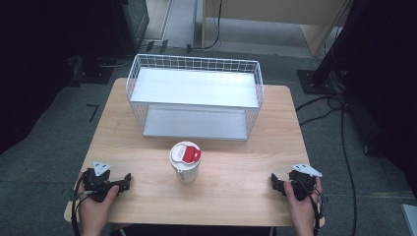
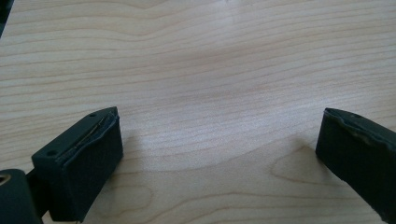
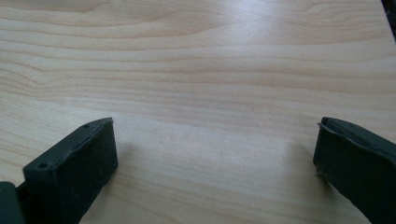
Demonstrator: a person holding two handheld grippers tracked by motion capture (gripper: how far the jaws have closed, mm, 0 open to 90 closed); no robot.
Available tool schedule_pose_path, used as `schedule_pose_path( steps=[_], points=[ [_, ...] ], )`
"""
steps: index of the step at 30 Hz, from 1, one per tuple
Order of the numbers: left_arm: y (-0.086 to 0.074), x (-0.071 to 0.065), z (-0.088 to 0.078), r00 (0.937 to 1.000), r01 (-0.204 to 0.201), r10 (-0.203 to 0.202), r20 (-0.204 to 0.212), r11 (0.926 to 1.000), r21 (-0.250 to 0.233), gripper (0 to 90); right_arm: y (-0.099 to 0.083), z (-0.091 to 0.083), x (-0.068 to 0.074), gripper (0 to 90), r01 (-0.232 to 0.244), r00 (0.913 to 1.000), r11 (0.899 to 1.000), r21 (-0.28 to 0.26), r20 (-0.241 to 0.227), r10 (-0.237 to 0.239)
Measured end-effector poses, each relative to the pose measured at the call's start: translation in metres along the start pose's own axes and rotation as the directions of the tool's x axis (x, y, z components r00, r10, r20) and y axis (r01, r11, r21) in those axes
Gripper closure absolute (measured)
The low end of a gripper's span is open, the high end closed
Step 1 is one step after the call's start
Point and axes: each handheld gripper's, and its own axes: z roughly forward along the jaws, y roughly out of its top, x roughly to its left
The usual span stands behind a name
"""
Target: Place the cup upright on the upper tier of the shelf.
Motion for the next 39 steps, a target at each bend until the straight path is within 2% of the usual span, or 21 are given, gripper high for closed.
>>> schedule_pose_path(
  steps=[3,5,6,7,8,9,12,16,18,20,23,25,28,30,32,39],
  points=[
    [-0.001,0.0,-0.001,1.0,-0.003,0.003,-0.001,1.0,-0.001,0.9,0.003,0.003,0.003,0.0,0.009,1.0,1.0,-0.001,-0.003,-0.009],
    [-0.001,0.0,-0.001,1.0,-0.002,0.002,0.0,1.0,0.0,0.9,0.006,0.003,0.005,0.0,0.005,0.9999,1.0,0.023,-0.013,-0.005],
    [-0.002,0.0,-0.001,1.0,-0.002,0.002,0.0,1.0,0.0,0.9,0.008,0.004,0.007,0.0,-0.013,0.9994,1.0,0.018,-0.033,0.013],
    [-0.002,0.0,-0.001,1.0,-0.002,0.002,0.0,1.0,0.0,0.9,0.009,0.004,0.008,0.0,-0.027,0.9968,1.0,0.01,-0.075,0.028],
    [-0.002,0.0,-0.001,1.0,-0.002,0.002,0.0,1.0,0.0,0.9,0.01,0.004,0.01,0.5,-0.027,0.9942,1.0,0.006,-0.103,0.028],
    [-0.002,0.0,-0.001,1.0,-0.002,0.002,0.0,1.0,0.001,0.9,0.01,0.004,0.015,1.1,-0.02,0.993,1.0,-0.006,-0.117,0.019],
    [-0.001,0.0,-0.001,1.0,-0.002,0.002,0.0,1.0,0.001,0.9,0.011,0.004,0.03,1.2,0.052,0.9916,0.998,-0.027,-0.117,-0.055],
    [-0.002,0.0,-0.001,1.0,-0.002,0.002,0.0,1.0,0.0,0.9,0.016,0.001,0.047,1.1,0.085,0.9872,0.994,-0.068,-0.129,-0.094],
    [-0.002,0.0,-0.001,1.0,-0.002,0.002,0.0,1.0,0.001,0.9,0.019,-0.001,0.059,1.2,0.103,0.9803,0.99,-0.096,-0.159,-0.117],
    [-0.002,0.0,-0.001,1.0,-0.002,0.002,0.0,1.0,0.0,0.9,0.022,-0.002,0.072,1.1,0.129,0.9748,0.984,-0.121,-0.167,-0.148],
    [-0.001,0.0,-0.001,1.0,-0.002,0.002,0.0,1.0,0.0,0.9,0.025,-0.003,0.09,1.2,0.141,0.9628,0.981,-0.131,-0.213,-0.166],
    [-0.001,0.0,-0.001,1.0,-0.003,0.003,0.0,1.0,0.001,0.9,0.027,-0.003,0.104,1.2,0.136,0.9512,0.98,-0.144,-0.258,-0.17],
    [-0.001,0.0,-0.001,1.0,-0.004,0.004,0.0,1.0,0.002,0.9,0.03,-0.002,0.124,1.2,0.147,0.9366,0.976,-0.162,-0.295,-0.19],
    [-0.001,0.0,-0.001,1.0,-0.004,0.004,-0.001,1.0,0.001,0.9,0.031,-0.002,0.137,1.2,0.152,0.9251,0.972,-0.181,-0.32,-0.204],
    [-0.001,0.0,-0.001,1.0,-0.004,0.004,-0.001,1.0,0.001,0.9,0.032,-0.002,0.152,1.2,0.15,0.9097,0.968,-0.203,-0.355,-0.215],
    [-0.001,0.0,-0.001,1.0,-0.003,0.003,0.0,1.0,0.001,0.9,0.031,0.001,0.183,1.4,0.144,0.8741,0.962,-0.231,-0.426,-0.233]
  ],
)
